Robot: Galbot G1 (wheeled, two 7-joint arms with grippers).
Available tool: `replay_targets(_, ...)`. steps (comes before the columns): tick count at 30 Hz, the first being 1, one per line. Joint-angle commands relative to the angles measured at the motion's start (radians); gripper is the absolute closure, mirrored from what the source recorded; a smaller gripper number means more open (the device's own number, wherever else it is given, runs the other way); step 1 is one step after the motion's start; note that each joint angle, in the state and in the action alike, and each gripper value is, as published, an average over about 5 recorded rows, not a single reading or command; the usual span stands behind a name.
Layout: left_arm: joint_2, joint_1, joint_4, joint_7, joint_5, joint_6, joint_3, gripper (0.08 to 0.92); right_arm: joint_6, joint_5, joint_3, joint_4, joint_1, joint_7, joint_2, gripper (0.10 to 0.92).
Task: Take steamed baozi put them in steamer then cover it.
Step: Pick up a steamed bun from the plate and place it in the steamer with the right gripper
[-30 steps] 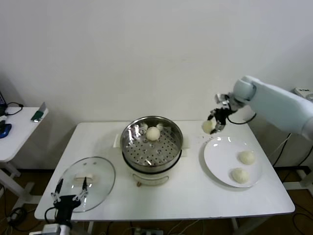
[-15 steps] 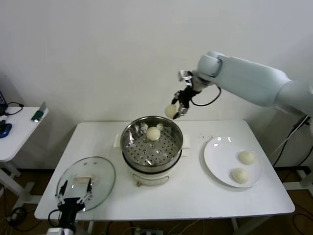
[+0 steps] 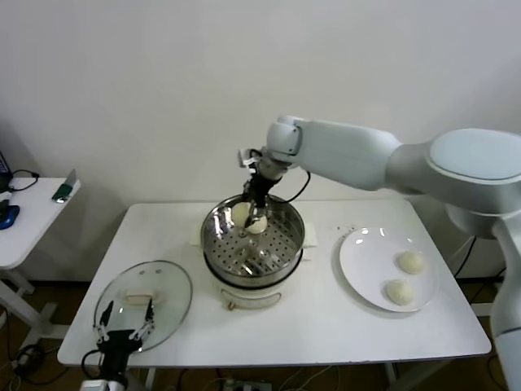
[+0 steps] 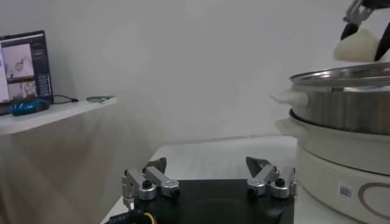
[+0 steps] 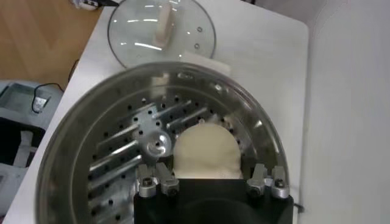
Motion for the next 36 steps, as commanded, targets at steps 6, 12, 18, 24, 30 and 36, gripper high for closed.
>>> replay_targets(6,0.012,-0.004,0.012,0.002,-0.014,-0.004,-0.009,0.177,-0.033,0.032,-0.082,-0.002,-0.025,0.058,0.126,0.321)
replay_targets(12,0.039,-0.003,0.025,0.000,-0.033,-0.010,-0.018,0.177,-0.037,0.031,-0.111,0.017,-0.026,0.060,0.123,0.321)
replay_targets(18,0.041,-0.005,0.029,0.000,-0.039,-0.011,-0.017,0.177,-0.047,0.027,-0.131,0.035,-0.030,0.070,0.109,0.303)
replay_targets(24,0.039,-0.011,0.029,0.000,-0.035,-0.007,-0.014,0.177,-0.066,0.032,-0.108,0.038,-0.034,0.072,0.096,0.210)
replay_targets(30,0.039,-0.012,0.029,-0.001,-0.033,-0.004,-0.013,0.177,-0.061,0.027,-0.101,0.079,0.019,0.035,0.021,0.203)
replay_targets(36,0.040,-0.013,0.026,-0.001,-0.029,0.001,-0.012,0.177,-0.026,0.022,-0.107,0.143,0.132,-0.046,-0.120,0.203)
